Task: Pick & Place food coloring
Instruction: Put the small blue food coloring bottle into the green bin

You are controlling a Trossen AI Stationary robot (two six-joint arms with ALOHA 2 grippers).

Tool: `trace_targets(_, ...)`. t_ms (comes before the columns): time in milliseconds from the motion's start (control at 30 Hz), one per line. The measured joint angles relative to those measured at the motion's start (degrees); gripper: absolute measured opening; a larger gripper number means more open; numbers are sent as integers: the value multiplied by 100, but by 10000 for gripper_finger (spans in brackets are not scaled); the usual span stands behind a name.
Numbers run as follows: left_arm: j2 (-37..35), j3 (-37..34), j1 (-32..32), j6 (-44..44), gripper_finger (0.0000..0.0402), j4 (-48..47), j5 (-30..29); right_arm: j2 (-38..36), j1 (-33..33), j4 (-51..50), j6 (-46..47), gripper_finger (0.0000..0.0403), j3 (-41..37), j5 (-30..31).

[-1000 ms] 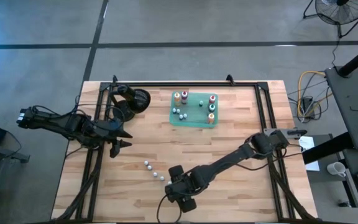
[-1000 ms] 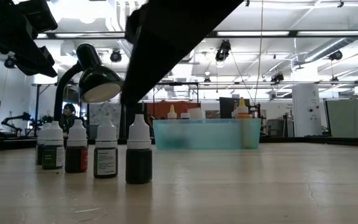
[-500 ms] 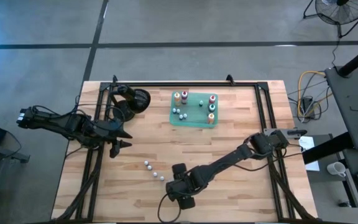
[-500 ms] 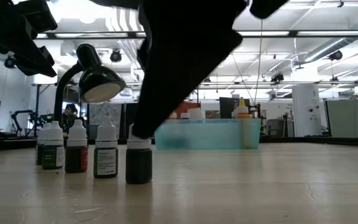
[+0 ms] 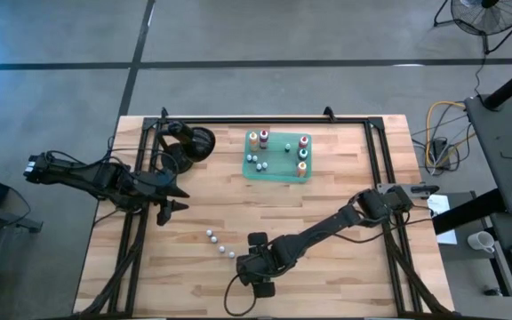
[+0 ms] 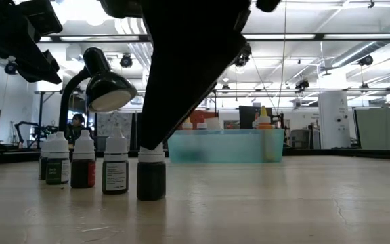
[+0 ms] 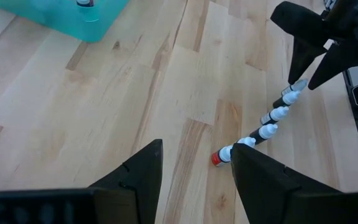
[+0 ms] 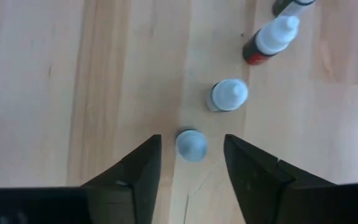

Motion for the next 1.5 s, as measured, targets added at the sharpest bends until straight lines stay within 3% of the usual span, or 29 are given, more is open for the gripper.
trace_targets(233,0,0,0,0,163,0,-4,-2,-22,37,-4,124,-2,3)
trace_targets(600,2,0,-2,0,163,0,-9,0,-37,95,12,120,-52,-169)
trace_targets(1033,2,0,-2,0,163,0,-9,0,-97,104,12,59,-52,-159)
trace_targets(1300,1,0,-1,0,163,0,-9,-27,-103,-226,179,56,3,-136)
trace_targets(1400,0,0,-2,0,163,0,-9,-130,-119,-567,506,55,2,168)
trace_targets(1500,1,0,0,0,163,-2,-9,-388,-180,-940,1069,55,2,919)
